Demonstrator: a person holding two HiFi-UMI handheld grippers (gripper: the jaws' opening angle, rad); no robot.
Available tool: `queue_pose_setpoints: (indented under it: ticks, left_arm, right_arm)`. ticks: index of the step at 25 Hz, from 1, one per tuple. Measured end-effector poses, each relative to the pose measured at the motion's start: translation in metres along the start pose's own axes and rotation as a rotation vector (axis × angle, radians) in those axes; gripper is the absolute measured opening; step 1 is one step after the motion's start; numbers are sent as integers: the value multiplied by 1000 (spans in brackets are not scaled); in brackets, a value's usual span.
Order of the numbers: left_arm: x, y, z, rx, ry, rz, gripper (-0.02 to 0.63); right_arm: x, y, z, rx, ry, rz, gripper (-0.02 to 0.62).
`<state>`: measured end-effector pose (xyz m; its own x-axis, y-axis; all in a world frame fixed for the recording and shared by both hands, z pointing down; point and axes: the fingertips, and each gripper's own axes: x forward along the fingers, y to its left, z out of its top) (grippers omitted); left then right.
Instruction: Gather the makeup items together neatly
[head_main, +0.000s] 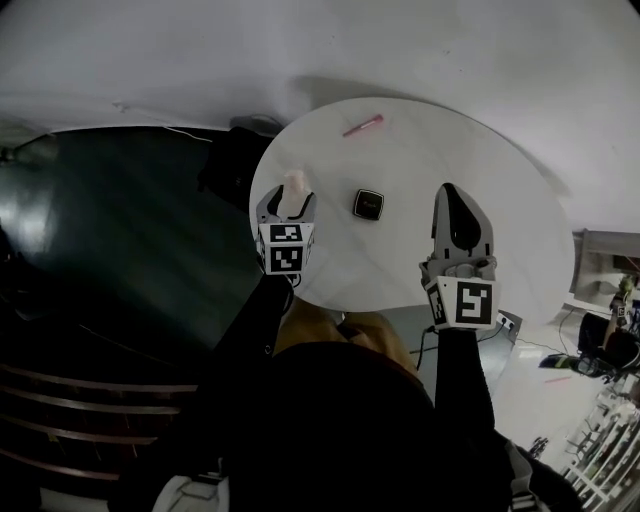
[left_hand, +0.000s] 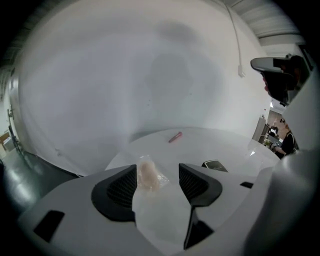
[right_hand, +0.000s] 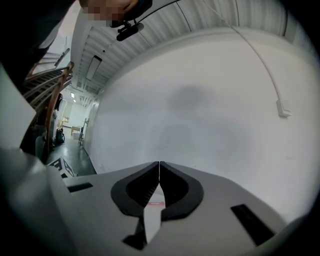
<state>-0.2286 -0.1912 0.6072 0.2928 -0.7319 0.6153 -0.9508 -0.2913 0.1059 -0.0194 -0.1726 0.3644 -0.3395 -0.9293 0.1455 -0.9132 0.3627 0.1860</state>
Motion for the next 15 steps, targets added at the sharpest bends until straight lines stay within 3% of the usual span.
queue_pose_setpoints:
  ticks: [3,7,14,15]
  left_arm:
    - [11,11,-4,-42,24,11,275]
    - [20,13,-4,-15,46,7,276]
    - [30,12,-20,-41,114,-5,273]
    - [29,13,-21,-33,122,5,226]
  right_arm:
    - [-5,0,-8,-11,28,-29,28]
    - [-10,-3,-10,-21,31,-75,28]
    - [-10,3,-5,-16,6,-59,28]
    - [-9,4,-5,-16,6,-56,28]
